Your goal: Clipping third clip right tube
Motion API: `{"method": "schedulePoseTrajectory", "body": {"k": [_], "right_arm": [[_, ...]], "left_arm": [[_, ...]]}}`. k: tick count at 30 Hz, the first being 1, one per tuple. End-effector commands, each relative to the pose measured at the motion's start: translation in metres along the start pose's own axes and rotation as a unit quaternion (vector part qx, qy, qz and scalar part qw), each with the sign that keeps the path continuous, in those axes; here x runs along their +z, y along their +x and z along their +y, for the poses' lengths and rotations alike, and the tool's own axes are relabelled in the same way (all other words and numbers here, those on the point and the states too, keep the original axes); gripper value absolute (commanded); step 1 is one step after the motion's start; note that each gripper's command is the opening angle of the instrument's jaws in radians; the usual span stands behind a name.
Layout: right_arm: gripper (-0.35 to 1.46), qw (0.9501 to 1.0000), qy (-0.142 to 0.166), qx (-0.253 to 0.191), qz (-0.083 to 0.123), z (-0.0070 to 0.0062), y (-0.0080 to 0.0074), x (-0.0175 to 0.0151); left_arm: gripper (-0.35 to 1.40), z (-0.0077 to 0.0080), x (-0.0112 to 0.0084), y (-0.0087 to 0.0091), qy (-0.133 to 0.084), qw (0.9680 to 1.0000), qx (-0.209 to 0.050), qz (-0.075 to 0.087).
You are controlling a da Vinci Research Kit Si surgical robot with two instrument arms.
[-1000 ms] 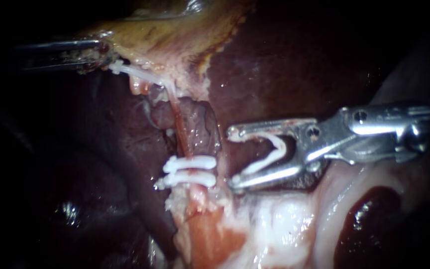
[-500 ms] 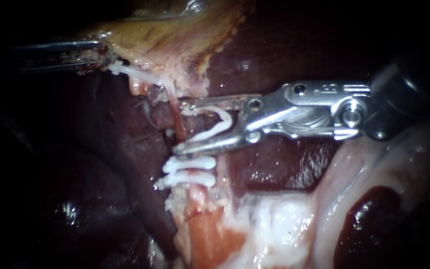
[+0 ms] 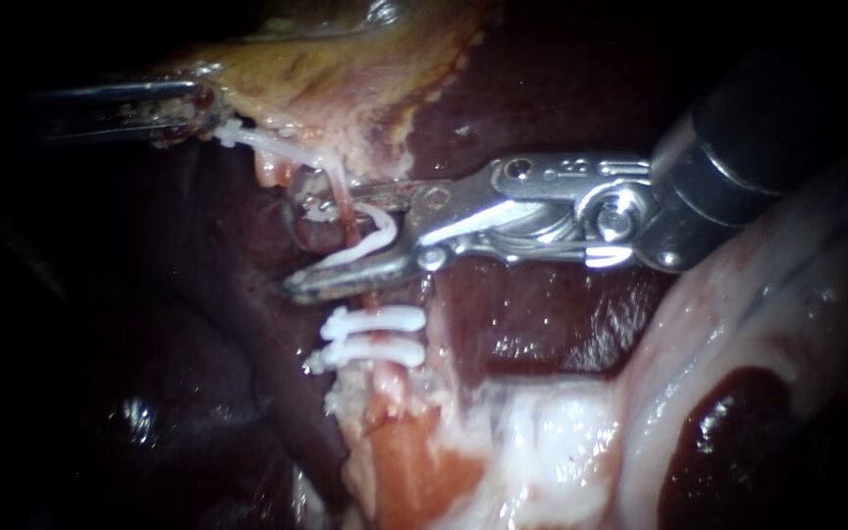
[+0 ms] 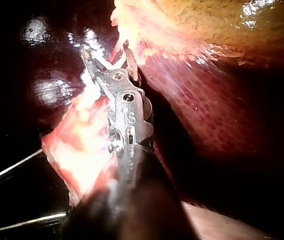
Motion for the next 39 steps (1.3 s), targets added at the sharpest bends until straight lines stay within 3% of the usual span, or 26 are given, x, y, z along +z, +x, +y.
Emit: {"method": "schedulePoseTrajectory", "body": {"k": [1, 5, 10, 17, 24, 39], "right_arm": [[0.49, 0.9999, 0.001, 0.004, 0.009, -0.0002, 0.0002, 0.0], [0.49, 0.999, 0.023, 0.006, 0.039, -0.0011, 0.0012, -0.0003], [0.48, 0.9948, 0.082, 0.003, 0.06, -0.0031, 0.0033, -0.0006], [0.46, 0.9912, 0.095, 0.007, 0.092, -0.0042, 0.0062, -0.0012], [0.4, 0.9914, 0.091, 0.018, 0.093, -0.0033, 0.0062, -0.0017], [-0.06, 0.9901, 0.093, 0.056, 0.089, -0.0026, 0.0058, -0.0021]], "left_arm": [[-0.35, 0.0, 0.0, 0.0, 0.0, 1.0, 0.0, 0.0], [-0.35, 0.0, 0.0, 0.0, 0.0, 1.0, 0.0, 0.0], [-0.35, 0.0, 0.0, 0.0, 0.0, 1.0, 0.0, 0.0], [-0.35, 0.0, 0.0, -0.0001, 0.0, 1.0, 0.0, 0.0], [-0.35, 0.0, 0.0, -0.0001, 0.0, 1.0, 0.0, 0.0], [-0.35, 0.0, 0.0001, -0.0001, 0.0, 1.0, 0.0, 0.0]]}}
